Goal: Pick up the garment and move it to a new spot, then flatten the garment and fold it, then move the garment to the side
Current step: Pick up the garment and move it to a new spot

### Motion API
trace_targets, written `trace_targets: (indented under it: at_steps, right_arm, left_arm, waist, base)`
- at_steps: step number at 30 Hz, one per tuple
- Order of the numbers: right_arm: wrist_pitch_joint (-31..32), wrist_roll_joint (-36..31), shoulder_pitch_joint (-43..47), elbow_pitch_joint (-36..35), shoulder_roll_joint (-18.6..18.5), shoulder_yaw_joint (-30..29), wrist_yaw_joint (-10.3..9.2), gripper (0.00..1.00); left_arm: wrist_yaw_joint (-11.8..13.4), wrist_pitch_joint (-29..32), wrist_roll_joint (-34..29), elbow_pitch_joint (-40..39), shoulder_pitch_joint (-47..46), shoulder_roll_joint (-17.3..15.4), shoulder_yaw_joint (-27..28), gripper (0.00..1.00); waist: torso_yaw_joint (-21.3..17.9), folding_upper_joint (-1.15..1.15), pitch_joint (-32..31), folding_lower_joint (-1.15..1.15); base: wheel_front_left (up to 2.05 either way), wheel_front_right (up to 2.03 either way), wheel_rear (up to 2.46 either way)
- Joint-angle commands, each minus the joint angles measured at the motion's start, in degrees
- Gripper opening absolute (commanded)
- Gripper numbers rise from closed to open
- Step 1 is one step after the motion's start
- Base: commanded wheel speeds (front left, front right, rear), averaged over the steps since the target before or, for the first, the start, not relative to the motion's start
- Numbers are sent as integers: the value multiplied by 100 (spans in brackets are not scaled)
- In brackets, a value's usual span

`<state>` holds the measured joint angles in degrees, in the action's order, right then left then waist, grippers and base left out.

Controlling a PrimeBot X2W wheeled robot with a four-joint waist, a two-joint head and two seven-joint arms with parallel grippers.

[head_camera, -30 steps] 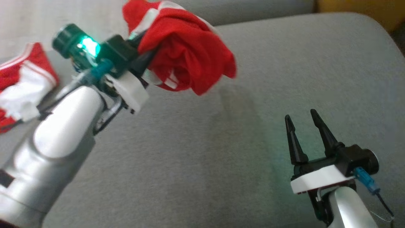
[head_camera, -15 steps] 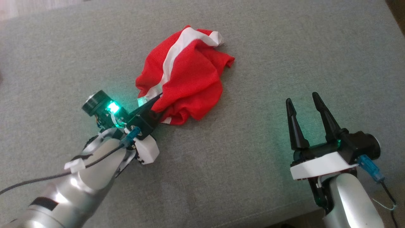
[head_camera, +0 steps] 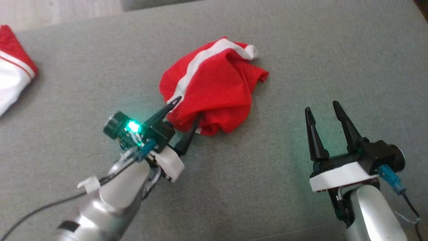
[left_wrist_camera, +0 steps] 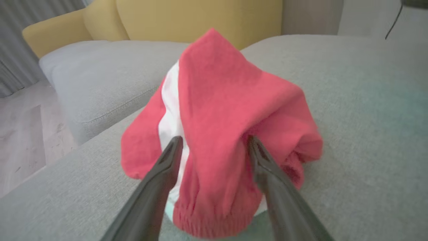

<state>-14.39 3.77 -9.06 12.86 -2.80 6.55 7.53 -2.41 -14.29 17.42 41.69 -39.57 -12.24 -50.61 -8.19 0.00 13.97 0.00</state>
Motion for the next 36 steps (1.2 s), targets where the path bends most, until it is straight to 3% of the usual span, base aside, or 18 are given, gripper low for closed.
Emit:
trace_targets:
  at_steps: [1, 8, 15, 20, 29, 36]
  right_arm:
    - [-61, -54, -78, -140, -8, 70, -4, 100]
    - [-61, -167, 221, -31, -8, -128, -4, 100]
    - [-61, -143, 691, 19, -8, -362, -4, 100]
    - [-61, -92, 882, -21, -8, -366, -4, 100]
    - [-61, 22, 1077, 13, -8, -318, -4, 100]
    - [-61, 86, 1141, 92, -8, -217, -4, 100]
  left_arm:
    - [42, -66, 84, -207, 9, -40, 260, 100]
    - [218, -69, 535, -872, 916, -34, 730, 100]
    - [726, -70, 998, -1849, 2311, -48, 1572, 100]
    - [909, -70, 998, -2305, 3129, -76, 2130, 100]
    - [809, -71, 915, -2636, 3959, 115, 3003, 100]
    - [605, -71, 660, -2623, 4087, 275, 3259, 100]
  waist:
    - [187, 0, -250, 0]
    - [554, 0, -943, 0]
    - [862, 0, -1455, 0]
    - [913, 0, -1523, 0]
    - [941, 0, -1585, 0]
    - [932, 0, -1604, 0]
  base:
    - [0, 0, 0]
    - [0, 0, 0]
    - [0, 0, 0]
    - [0, 0, 0]
    - [0, 0, 0]
    - [0, 0, 0]
